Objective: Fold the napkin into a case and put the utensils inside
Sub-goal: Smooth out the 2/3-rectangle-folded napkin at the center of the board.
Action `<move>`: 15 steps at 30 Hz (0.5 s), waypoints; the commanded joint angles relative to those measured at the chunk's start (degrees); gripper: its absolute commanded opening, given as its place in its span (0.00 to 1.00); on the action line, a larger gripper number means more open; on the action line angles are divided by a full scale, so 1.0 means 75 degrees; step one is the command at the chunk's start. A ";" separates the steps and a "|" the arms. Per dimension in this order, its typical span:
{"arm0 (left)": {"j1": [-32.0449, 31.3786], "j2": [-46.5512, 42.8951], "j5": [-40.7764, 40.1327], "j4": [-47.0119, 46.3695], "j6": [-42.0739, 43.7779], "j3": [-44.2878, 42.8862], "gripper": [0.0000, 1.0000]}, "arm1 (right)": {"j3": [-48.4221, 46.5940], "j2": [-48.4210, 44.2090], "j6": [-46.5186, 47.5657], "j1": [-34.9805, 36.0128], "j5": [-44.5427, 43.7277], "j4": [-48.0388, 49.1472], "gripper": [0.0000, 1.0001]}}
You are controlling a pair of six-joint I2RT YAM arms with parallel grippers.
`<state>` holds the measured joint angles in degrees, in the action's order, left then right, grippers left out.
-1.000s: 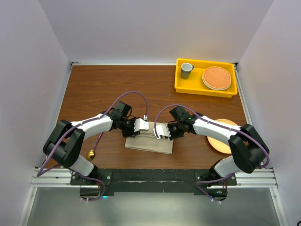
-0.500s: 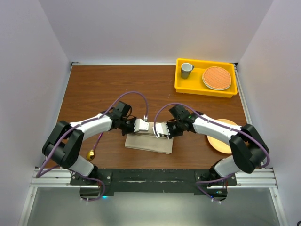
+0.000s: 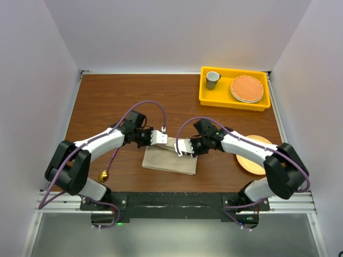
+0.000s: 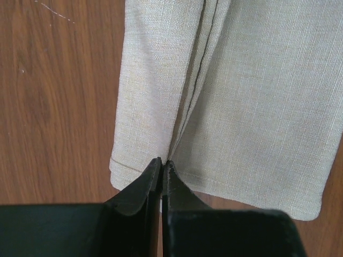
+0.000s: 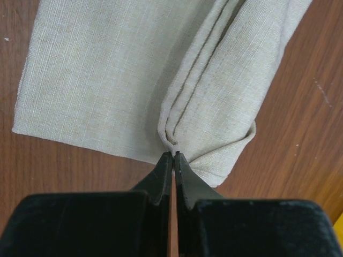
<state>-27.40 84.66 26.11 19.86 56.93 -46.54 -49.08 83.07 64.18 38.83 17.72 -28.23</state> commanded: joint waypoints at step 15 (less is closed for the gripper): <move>0.0195 -0.0154 0.0689 0.0293 -0.0006 0.0383 0.28 | 0.0661 0.0186 0.0173 -0.0021 -0.0077 0.0565 0.00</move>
<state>-27.35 87.44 27.07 17.19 58.17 -43.16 -45.06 86.35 64.27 38.87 17.50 -22.87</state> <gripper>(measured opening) 0.224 0.017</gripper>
